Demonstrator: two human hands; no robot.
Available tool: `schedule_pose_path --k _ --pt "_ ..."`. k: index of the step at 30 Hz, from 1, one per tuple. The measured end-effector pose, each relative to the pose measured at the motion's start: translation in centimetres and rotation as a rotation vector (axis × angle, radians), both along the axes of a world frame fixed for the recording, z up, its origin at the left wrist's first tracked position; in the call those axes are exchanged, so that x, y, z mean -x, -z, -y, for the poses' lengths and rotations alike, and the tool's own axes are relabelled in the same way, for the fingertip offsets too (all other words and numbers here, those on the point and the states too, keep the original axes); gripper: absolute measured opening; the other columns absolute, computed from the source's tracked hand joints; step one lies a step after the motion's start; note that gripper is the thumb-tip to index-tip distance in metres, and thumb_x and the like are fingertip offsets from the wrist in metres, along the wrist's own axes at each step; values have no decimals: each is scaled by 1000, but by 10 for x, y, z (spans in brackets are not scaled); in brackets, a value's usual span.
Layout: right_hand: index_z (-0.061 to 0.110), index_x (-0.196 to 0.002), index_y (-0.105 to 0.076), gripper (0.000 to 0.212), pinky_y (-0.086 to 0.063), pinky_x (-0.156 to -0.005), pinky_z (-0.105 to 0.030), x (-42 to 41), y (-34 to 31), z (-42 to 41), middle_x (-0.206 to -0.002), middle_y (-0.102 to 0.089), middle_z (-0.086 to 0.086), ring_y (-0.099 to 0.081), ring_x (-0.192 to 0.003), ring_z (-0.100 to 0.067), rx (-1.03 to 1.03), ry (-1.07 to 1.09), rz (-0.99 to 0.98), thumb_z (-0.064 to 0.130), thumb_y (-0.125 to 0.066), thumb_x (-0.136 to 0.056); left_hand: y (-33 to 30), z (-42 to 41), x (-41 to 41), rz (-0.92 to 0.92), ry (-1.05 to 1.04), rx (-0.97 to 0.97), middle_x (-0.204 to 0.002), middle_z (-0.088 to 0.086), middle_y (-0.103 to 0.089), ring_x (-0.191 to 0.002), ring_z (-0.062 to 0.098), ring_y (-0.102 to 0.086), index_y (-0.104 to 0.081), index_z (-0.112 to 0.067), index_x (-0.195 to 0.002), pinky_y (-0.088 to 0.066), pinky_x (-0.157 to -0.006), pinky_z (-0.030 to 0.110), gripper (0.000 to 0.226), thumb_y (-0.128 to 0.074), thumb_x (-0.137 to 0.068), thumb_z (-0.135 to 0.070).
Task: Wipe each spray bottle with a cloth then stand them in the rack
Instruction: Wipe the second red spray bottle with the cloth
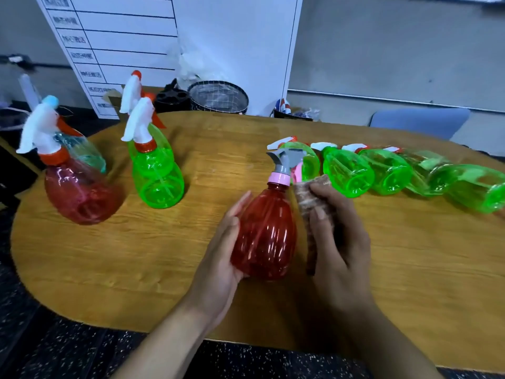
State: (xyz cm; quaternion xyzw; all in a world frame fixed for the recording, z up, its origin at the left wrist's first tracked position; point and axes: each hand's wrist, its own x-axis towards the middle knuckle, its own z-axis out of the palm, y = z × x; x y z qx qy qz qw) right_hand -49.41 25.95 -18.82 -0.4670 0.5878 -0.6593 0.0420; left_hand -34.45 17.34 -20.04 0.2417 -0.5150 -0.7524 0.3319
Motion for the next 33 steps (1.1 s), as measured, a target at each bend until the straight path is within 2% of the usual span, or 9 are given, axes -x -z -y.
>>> schedule_pose_path --k 5,8,10,14,20,23,26,30,33 --pt "12 -132 -66 30 -42 -105 -17 -2 7 9 -128 -66 23 -62 -125 -6 -32 1 -1 13 -51 -106 6 -3 1 22 3 58 -150 -5 -64 -141 14 -59 -52 -35 -153 -57 -99 29 54 -39 -105 -55" --pt "12 -131 -67 30 -42 -105 -19 -3 9 12 -130 -67 20 -62 -126 -8 -47 1 1 14 -52 -106 3 -6 2 11 27 95 -149 -4 -64 -139 15 -60 -51 -38 -153 -58 -97 29 67 -56 -95 -72" --pt "11 -131 -68 30 -44 -105 -20 -2 5 13 -130 -68 16 -64 -125 -9 -49 3 -13 14 -54 -105 2 -6 2 3 15 110 -151 -6 -62 -141 15 -59 -50 -38 -154 -59 -97 31 63 -58 -97 -63" --pt "12 -137 -67 33 -44 -106 -22 -4 -6 13 -132 -69 8 -63 -127 -11 -81 -31 -113 16 -53 -106 8 -4 -1 35 -17 206 -162 -11 -50 -153 15 -44 -51 -49 -152 -39 -123 54 54 -52 -100 -62" --pt "26 -137 -69 33 -51 -74 -24 -8 -1 2 -97 -61 4 -62 -86 -7 -201 -36 -340 31 -58 -106 15 -2 0 34 -66 232 -164 -10 -48 -155 19 -41 -53 -50 -151 -27 -128 59 50 -49 -102 -58" --pt "22 -132 -73 31 -50 -74 -20 -16 7 -9 -100 -58 9 -56 -84 1 -128 -124 -521 26 -64 -103 12 -1 -1 42 -118 211 -160 -7 -54 -150 20 -49 -54 -50 -149 -31 -127 58 46 -47 -105 -55" --pt "21 -127 -76 29 -52 -82 -19 -18 11 -15 -99 -64 1 -61 -86 -8 -86 -178 -662 23 -70 -99 6 -1 0 39 -120 186 -155 -2 -60 -144 23 -56 -56 -48 -149 -35 -125 57 48 -51 -102 -59" --pt "17 -128 -74 30 -47 -77 -14 -15 2 -12 -95 -62 3 -59 -81 -2 -47 -85 -509 21 -63 -101 8 -4 0 47 -107 233 -157 -6 -58 -148 20 -52 -56 -46 -150 -33 -126 58 44 -42 -108 -46" --pt "20 -133 -70 31 -50 -86 -22 -6 -4 0 -109 -71 -1 -66 -98 -8 -89 42 -267 22 -58 -105 11 -5 0 78 -80 290 -163 -13 -49 -155 15 -40 -53 -50 -150 -29 -128 58 46 -46 -105 -56"
